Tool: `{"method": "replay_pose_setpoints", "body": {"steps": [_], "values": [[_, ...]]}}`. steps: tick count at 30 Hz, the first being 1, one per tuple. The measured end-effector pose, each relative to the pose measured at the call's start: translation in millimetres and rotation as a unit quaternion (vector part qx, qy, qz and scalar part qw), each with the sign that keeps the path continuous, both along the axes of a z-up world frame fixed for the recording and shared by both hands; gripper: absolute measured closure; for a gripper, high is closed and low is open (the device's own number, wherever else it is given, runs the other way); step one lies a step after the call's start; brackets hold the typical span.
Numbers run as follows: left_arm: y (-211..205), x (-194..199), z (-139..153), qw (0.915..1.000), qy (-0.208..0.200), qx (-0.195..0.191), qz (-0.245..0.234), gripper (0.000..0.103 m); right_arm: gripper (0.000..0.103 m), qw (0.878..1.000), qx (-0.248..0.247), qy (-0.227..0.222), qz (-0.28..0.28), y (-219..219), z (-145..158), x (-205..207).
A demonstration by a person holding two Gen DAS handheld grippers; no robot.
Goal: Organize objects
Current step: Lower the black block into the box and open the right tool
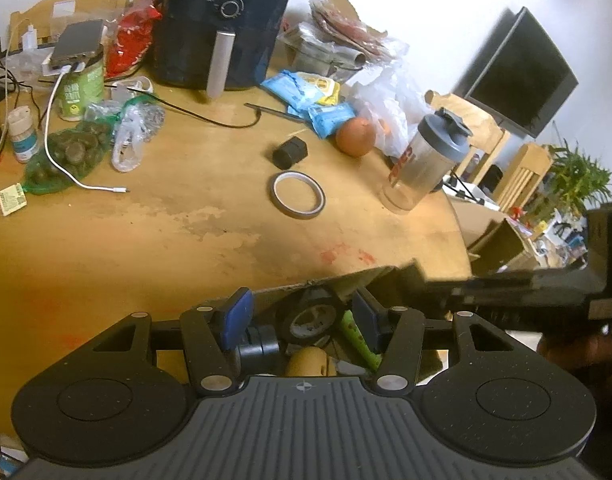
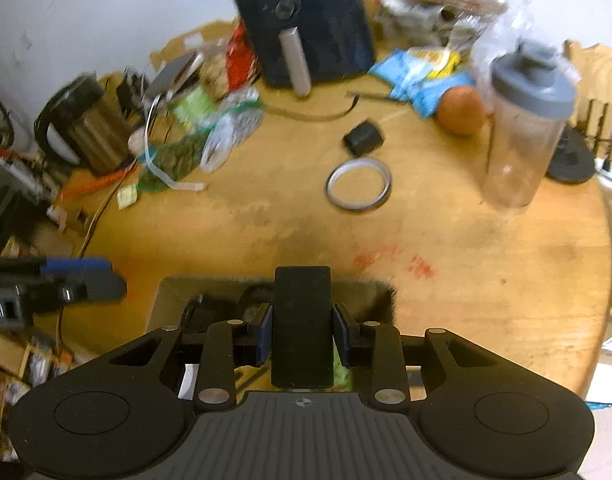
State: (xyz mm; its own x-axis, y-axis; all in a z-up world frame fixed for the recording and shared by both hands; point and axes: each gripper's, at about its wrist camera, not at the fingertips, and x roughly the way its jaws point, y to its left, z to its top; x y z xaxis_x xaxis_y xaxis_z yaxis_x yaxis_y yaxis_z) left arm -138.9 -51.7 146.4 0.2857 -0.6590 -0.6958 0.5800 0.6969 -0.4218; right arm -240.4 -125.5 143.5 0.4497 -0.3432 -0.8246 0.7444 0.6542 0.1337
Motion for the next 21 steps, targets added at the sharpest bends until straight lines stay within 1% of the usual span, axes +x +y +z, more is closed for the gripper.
{"method": "replay_pose_setpoints", "body": {"steps": [1, 2, 3, 4, 5, 7, 10, 15, 21], "values": [[1, 1, 1, 1.0000, 0.000, 0.000, 0.004, 0.049, 0.054, 1.000, 0.004, 0.007, 0.004, 0, -2, 2], [3, 2, 1, 1.0000, 0.001, -0.001, 0.006, 0.049, 0.038, 1.000, 0.002, 0.012, 0.004, 2, -3, 4], [4, 4, 1, 1.0000, 0.001, -0.001, 0.009, 0.049, 0.028, 1.000, -0.004, 0.017, 0.005, 3, -3, 5], [5, 4, 2, 1.0000, 0.000, 0.000, 0.009, 0.049, 0.012, 1.000, -0.010, 0.020, 0.007, 4, -3, 6], [5, 5, 2, 0.9999, 0.000, 0.001, 0.011, 0.049, 0.005, 1.000, -0.018, 0.021, 0.009, 4, -1, 7], [6, 6, 3, 0.9999, 0.000, 0.004, 0.016, 0.049, 0.000, 0.999, -0.031, 0.027, 0.012, 2, 4, 7], [7, 7, 4, 0.9997, 0.003, 0.006, 0.022, 0.049, 0.000, 0.999, -0.035, 0.031, 0.011, -7, 10, 6], [4, 6, 6, 0.9997, 0.007, 0.017, 0.018, 0.049, 0.000, 0.998, -0.039, 0.040, 0.008, -26, 20, 6], [1, 8, 9, 0.9996, 0.010, 0.020, 0.019, 0.049, 0.000, 0.997, -0.042, 0.066, 0.016, -43, 18, 15]]}}
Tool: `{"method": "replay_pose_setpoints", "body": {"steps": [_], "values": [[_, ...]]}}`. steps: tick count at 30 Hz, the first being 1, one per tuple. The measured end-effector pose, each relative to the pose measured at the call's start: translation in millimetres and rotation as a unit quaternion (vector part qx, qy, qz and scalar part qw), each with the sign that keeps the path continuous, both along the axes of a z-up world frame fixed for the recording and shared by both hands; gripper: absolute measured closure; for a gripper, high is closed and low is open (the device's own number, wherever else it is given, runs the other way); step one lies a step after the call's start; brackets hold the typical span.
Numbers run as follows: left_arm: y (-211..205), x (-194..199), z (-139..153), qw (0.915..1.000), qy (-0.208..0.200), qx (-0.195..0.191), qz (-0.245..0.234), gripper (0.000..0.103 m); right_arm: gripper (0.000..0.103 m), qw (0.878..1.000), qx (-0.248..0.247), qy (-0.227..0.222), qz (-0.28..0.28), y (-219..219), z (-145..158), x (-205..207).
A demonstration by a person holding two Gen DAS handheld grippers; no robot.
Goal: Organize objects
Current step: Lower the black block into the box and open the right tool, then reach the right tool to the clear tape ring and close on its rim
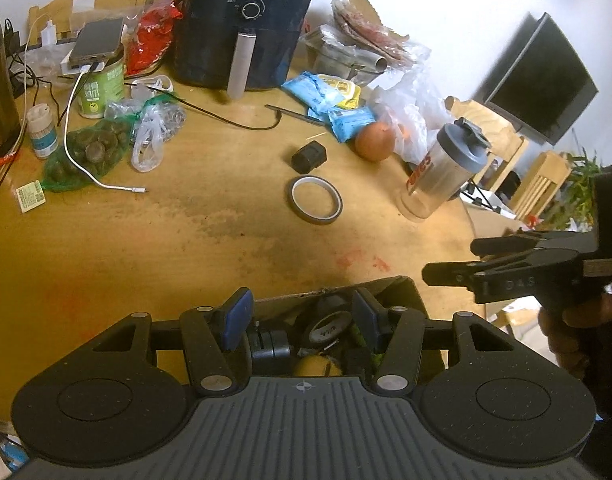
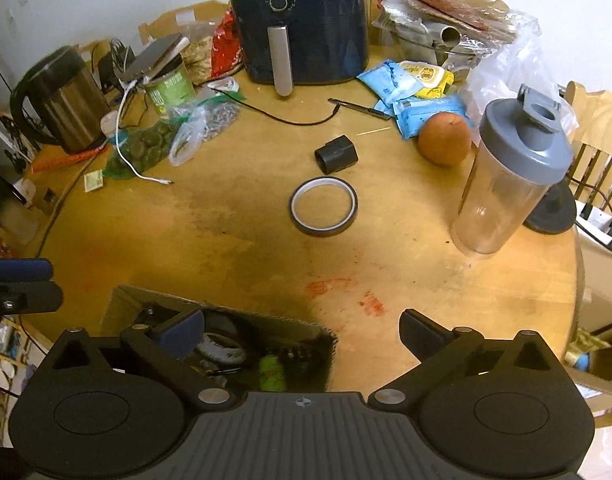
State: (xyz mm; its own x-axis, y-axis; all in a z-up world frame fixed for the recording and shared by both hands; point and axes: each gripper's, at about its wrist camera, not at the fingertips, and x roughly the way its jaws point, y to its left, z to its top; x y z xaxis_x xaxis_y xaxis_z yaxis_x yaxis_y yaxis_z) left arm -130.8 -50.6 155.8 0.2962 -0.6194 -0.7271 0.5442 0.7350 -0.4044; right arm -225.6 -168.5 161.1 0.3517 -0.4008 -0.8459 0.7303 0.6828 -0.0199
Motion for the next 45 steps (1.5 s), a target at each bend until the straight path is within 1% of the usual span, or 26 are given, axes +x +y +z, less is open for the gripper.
{"method": "replay_pose_setpoints", "body": {"steps": [5, 12, 14, 17, 20, 23, 26, 29, 33, 37, 40, 41, 44, 45], "values": [[-3, 4, -5, 0.9999, 0.013, 0.000, 0.007, 0.049, 0.000, 0.999, -0.023, 0.013, 0.017, -9, -8, 12], [-16, 9, -11, 0.9997, 0.017, 0.012, -0.009, 0.049, 0.000, 0.996, -0.062, 0.035, 0.045, -24, -19, 32], [-19, 11, -13, 0.9997, 0.017, 0.013, -0.011, 0.049, 0.000, 0.997, -0.061, 0.037, 0.042, -31, -22, 35], [-22, 15, -15, 0.9997, 0.019, 0.014, -0.007, 0.049, 0.000, 0.997, -0.065, 0.023, 0.040, -40, -26, 36], [-26, 19, -18, 0.9996, 0.023, 0.014, -0.003, 0.049, 0.000, 0.996, -0.067, 0.033, 0.044, -50, -32, 39], [-30, 22, -22, 0.9995, 0.029, 0.015, -0.001, 0.049, 0.000, 0.996, -0.059, 0.041, 0.057, -61, -40, 44], [-34, 22, -24, 0.9993, 0.033, 0.014, -0.001, 0.049, 0.000, 0.996, -0.044, 0.033, 0.068, -71, -49, 47], [-39, 23, -25, 0.9992, 0.037, 0.014, -0.005, 0.049, 0.000, 0.995, -0.051, 0.026, 0.087, -77, -60, 53], [-44, 25, -27, 0.9990, 0.040, 0.017, -0.009, 0.049, 0.000, 0.992, -0.045, 0.033, 0.113, -84, -76, 65], [-47, 27, -27, 0.9989, 0.044, 0.016, -0.005, 0.049, 0.000, 0.989, -0.037, 0.052, 0.132, -90, -85, 79], [-48, 30, -26, 0.9988, 0.046, 0.013, -0.002, 0.049, 0.000, 0.986, -0.030, 0.046, 0.155, -93, -88, 82], [-48, 31, -25, 0.9989, 0.045, 0.013, 0.000, 0.049, 0.000, 0.986, -0.032, 0.045, 0.155, -93, -89, 83], [-48, 32, -23, 0.9990, 0.043, 0.010, 0.006, 0.049, 0.000, 0.983, -0.047, 0.064, 0.163, -96, -95, 91], [-48, 32, -23, 0.9990, 0.043, 0.010, 0.008, 0.049, 0.000, 0.983, -0.046, 0.059, 0.165, -97, -96, 92]]}}
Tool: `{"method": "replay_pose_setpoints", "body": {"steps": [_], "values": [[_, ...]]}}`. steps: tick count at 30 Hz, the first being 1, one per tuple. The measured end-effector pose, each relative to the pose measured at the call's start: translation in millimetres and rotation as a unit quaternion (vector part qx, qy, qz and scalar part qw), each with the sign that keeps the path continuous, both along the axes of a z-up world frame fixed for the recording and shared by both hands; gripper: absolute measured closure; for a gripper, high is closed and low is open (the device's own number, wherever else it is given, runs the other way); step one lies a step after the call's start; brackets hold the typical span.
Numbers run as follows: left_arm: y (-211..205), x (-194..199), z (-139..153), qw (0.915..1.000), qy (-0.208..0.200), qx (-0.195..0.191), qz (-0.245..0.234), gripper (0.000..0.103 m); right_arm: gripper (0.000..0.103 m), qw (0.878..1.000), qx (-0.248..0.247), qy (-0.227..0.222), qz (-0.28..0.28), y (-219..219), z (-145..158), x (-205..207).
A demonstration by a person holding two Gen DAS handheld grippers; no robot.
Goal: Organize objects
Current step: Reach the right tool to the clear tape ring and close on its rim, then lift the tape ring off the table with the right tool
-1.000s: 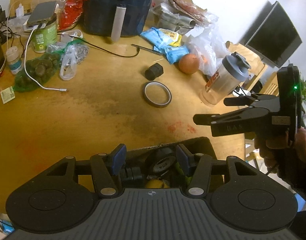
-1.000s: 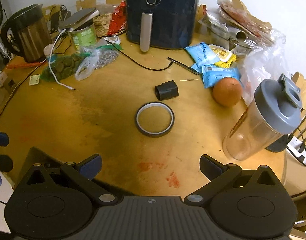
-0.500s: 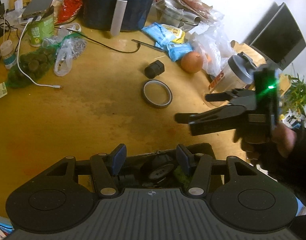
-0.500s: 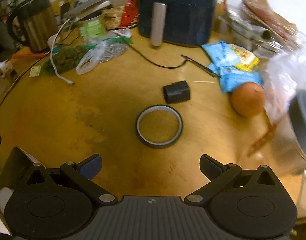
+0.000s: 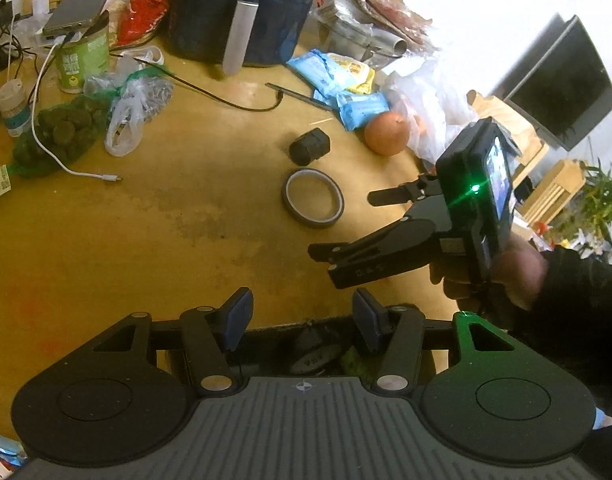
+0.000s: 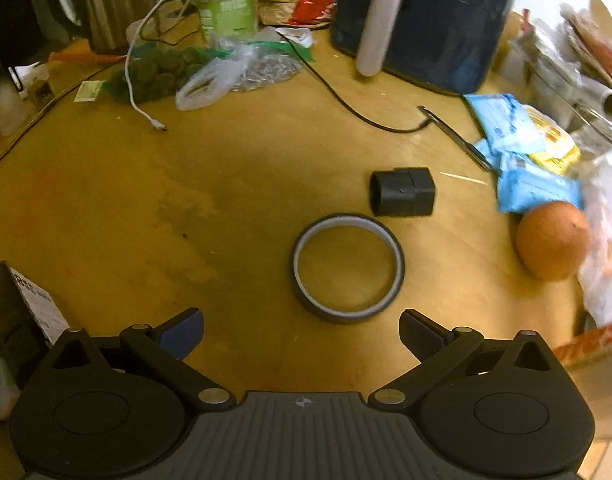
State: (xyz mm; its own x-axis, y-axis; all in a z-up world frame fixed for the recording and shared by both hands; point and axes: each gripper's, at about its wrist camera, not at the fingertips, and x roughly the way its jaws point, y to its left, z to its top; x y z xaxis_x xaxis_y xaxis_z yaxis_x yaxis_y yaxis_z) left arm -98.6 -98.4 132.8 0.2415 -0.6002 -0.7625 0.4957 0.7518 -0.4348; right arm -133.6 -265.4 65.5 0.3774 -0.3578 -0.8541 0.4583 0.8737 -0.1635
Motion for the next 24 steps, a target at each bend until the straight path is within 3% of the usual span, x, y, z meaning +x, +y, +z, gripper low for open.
{"method": "replay_pose_setpoints", "body": {"steps": [2, 9, 18, 20, 24], "values": [[1, 1, -1, 1.0000, 0.002, 0.001, 0.005, 0.049, 0.003, 1.000, -0.001, -0.005, 0.005, -3, -3, 3], [9, 2, -3, 0.9996, 0.009, 0.003, 0.025, 0.049, 0.032, 1.000, -0.009, -0.008, 0.014, -19, -15, 11], [16, 4, -6, 0.9988, 0.018, 0.002, 0.046, 0.049, 0.073, 1.000, 0.023, -0.004, -0.021, -38, -31, 6], [15, 3, -7, 0.9987, 0.019, 0.001, 0.048, 0.049, 0.088, 0.999, 0.027, -0.004, -0.033, -36, -30, 6], [13, 5, -7, 0.9988, 0.017, -0.002, 0.045, 0.049, 0.095, 0.995, 0.048, -0.009, -0.081, -32, -29, 3]]}}
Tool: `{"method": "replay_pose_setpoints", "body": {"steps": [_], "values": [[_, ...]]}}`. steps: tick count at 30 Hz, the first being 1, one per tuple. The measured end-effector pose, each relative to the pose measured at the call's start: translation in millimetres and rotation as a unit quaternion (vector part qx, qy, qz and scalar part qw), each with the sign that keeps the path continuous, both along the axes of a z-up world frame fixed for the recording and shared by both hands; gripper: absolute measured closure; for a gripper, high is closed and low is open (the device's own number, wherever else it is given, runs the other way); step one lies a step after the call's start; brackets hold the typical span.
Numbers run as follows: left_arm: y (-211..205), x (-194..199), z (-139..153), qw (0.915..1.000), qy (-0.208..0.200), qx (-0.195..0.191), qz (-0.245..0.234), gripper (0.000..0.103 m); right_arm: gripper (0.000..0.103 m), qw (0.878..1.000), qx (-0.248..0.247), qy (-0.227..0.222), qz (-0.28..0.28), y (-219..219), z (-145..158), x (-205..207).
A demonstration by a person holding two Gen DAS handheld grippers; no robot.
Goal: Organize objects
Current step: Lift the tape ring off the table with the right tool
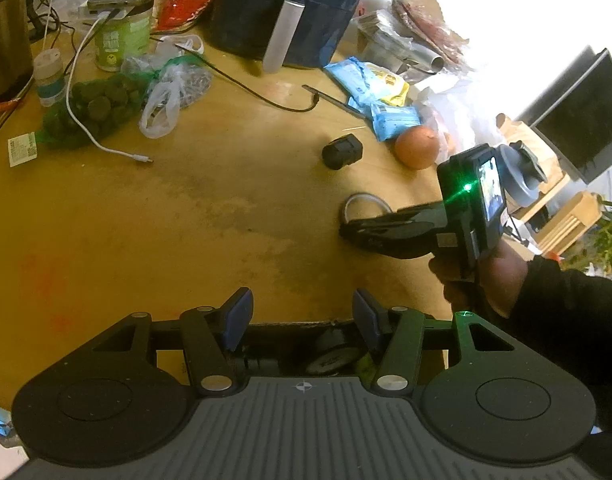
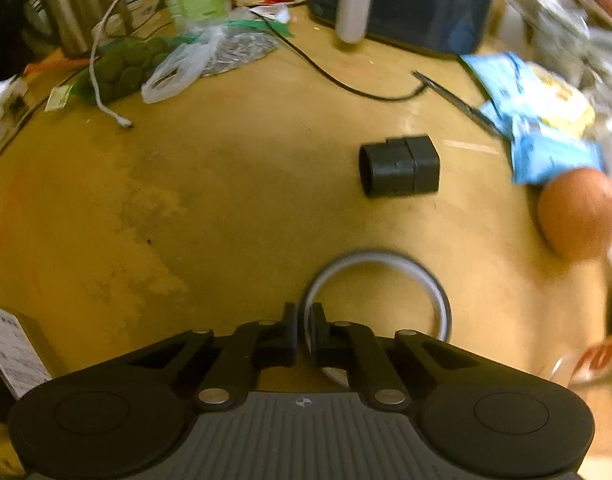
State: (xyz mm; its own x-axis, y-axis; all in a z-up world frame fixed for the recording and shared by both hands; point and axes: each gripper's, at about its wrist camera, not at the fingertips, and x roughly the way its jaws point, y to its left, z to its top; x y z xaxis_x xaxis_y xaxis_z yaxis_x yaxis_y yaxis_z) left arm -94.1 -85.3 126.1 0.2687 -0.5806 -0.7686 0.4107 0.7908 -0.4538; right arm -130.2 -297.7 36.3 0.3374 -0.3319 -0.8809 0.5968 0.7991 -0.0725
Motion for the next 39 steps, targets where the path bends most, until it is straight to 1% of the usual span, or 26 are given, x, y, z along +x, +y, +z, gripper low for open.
{"method": "replay_pose_setpoints", "body": {"steps": [2, 5, 7, 8, 10, 12, 14, 15, 16, 17, 19, 23, 26, 30, 34, 35, 39], "values": [[-1, 0, 0, 1.0000, -0.002, -0.002, -0.003, 0.049, 0.095, 1.000, 0.017, -0.006, -0.019, 3, 0, -1], [-3, 0, 0, 1.0000, -0.004, -0.001, -0.008, 0.049, 0.095, 0.999, 0.029, -0.012, -0.039, 8, -1, 1], [-5, -1, 1, 0.9999, -0.006, -0.001, -0.011, 0.049, 0.094, 0.998, 0.042, -0.021, -0.046, 9, -1, 3], [-5, -1, 2, 0.9999, -0.008, -0.001, -0.013, 0.049, 0.092, 0.997, 0.049, -0.029, -0.047, 9, -1, 3], [-6, -2, 3, 0.9998, -0.010, 0.000, -0.015, 0.049, 0.090, 0.997, 0.053, -0.046, -0.033, 11, 3, 1], [-6, -2, 3, 0.9998, -0.010, 0.000, -0.016, 0.049, 0.074, 0.998, 0.044, -0.047, -0.020, 12, 7, 1], [-6, -2, 3, 0.9998, -0.011, 0.000, -0.016, 0.049, 0.033, 0.998, 0.031, -0.048, -0.006, 13, 10, -2], [-6, -2, 3, 0.9998, -0.010, 0.000, -0.015, 0.049, 0.025, 0.999, 0.021, -0.048, 0.001, 13, 12, -4], [-6, -2, 4, 0.9998, -0.011, 0.000, -0.015, 0.049, 0.012, 0.999, 0.009, -0.047, 0.008, 14, 13, -6], [-6, -2, 4, 0.9999, -0.011, 0.000, -0.014, 0.049, 0.005, 0.999, -0.002, -0.046, 0.013, 14, 14, -8], [-5, -2, 3, 0.9999, -0.010, 0.000, -0.011, 0.049, 0.000, 0.999, -0.019, -0.037, 0.026, 13, 13, -12], [-4, -1, 3, 0.9999, -0.007, 0.002, -0.007, 0.049, 0.000, 0.998, -0.029, -0.019, 0.044, 6, 5, -15], [-4, 0, 3, 1.0000, -0.007, 0.003, -0.004, 0.049, 0.000, 0.997, -0.041, -0.006, 0.069, 4, -1, -15], [-1, 0, 3, 1.0000, -0.005, 0.006, 0.005, 0.049, 0.000, 0.995, -0.038, 0.007, 0.088, 0, -10, -12], [1, 0, 3, 0.9999, -0.005, 0.007, 0.013, 0.049, 0.002, 0.996, -0.032, 0.013, 0.083, -4, -16, -9], [1, 0, 4, 0.9999, -0.004, 0.007, 0.014, 0.049, 0.003, 0.998, -0.029, 0.010, 0.049, -4, -16, -10], [1, 1, 4, 0.9998, -0.004, 0.008, 0.017, 0.049, 0.009, 0.999, -0.031, 0.005, 0.041, -2, -16, -8]]}}
